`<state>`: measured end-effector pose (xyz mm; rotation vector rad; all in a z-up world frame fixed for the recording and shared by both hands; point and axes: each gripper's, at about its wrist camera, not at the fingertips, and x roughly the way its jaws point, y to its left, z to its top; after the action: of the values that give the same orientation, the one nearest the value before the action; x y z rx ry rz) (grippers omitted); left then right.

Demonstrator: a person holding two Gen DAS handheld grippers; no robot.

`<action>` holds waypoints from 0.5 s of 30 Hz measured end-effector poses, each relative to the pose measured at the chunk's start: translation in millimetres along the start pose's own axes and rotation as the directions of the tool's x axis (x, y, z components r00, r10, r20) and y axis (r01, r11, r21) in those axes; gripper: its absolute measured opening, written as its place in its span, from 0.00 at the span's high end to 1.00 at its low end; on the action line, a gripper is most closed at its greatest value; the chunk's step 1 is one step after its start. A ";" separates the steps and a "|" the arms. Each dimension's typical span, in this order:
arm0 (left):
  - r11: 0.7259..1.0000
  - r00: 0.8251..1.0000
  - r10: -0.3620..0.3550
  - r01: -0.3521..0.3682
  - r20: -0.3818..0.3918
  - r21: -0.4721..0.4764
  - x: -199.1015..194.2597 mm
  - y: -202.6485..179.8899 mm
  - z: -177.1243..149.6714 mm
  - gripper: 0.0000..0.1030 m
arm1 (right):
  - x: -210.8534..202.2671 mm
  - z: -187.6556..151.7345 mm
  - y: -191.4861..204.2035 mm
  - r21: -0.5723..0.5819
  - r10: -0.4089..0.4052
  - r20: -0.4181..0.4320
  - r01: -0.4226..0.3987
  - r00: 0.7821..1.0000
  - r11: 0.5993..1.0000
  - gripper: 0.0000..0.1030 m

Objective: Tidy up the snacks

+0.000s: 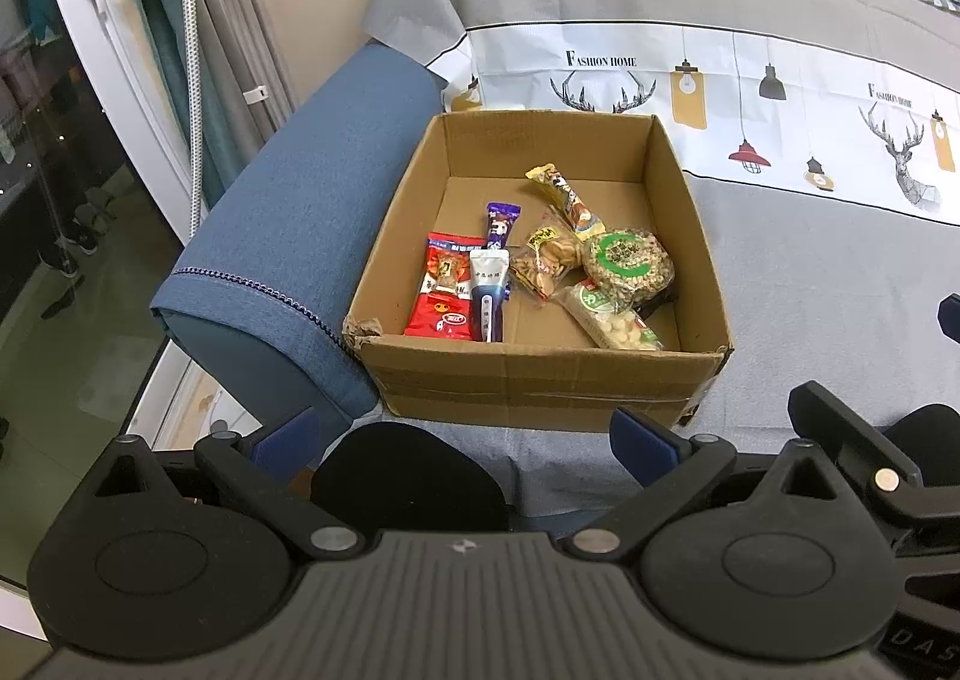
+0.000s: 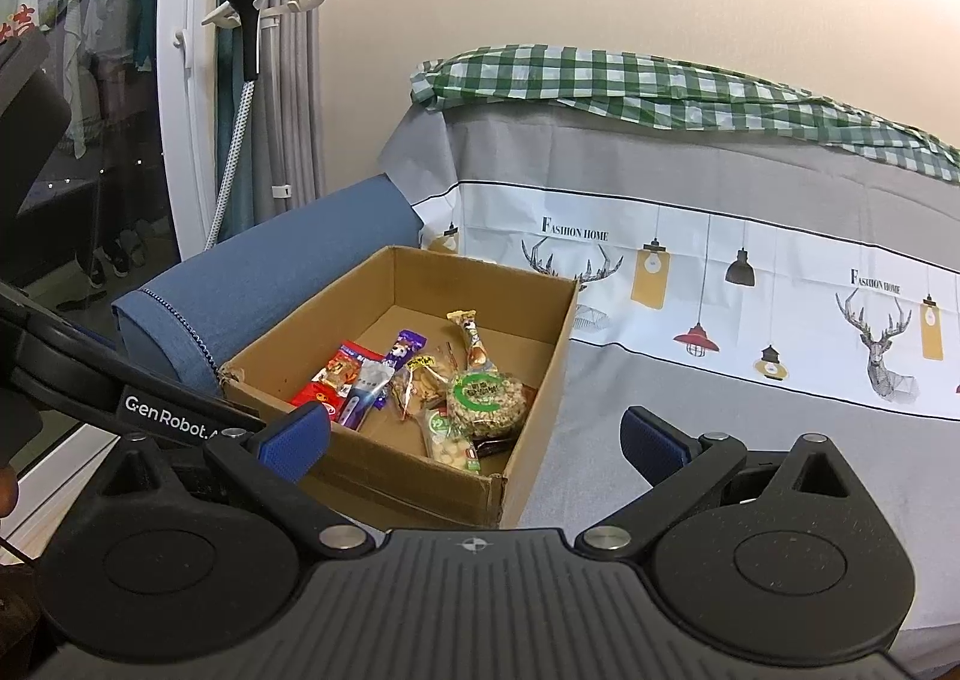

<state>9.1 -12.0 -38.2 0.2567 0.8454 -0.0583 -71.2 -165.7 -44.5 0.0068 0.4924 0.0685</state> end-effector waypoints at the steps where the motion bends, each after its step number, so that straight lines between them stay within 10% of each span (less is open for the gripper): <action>1: 1.000 1.000 0.000 0.000 0.000 0.001 0.1 0.2 0.1 0.00 | 0.0 0.1 0.0 0.000 0.000 0.000 0.000 1.000 1.000 0.01; 15: 1.000 1.000 0.002 -0.002 -0.029 0.007 6.1 -0.1 0.7 0.00 | 0.5 0.2 -0.6 0.002 0.002 -0.001 -0.002 1.000 1.000 0.01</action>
<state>13.7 -11.9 -42.3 0.2655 0.8738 -0.0554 -70.7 -166.3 -44.5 0.0094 0.4939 0.0698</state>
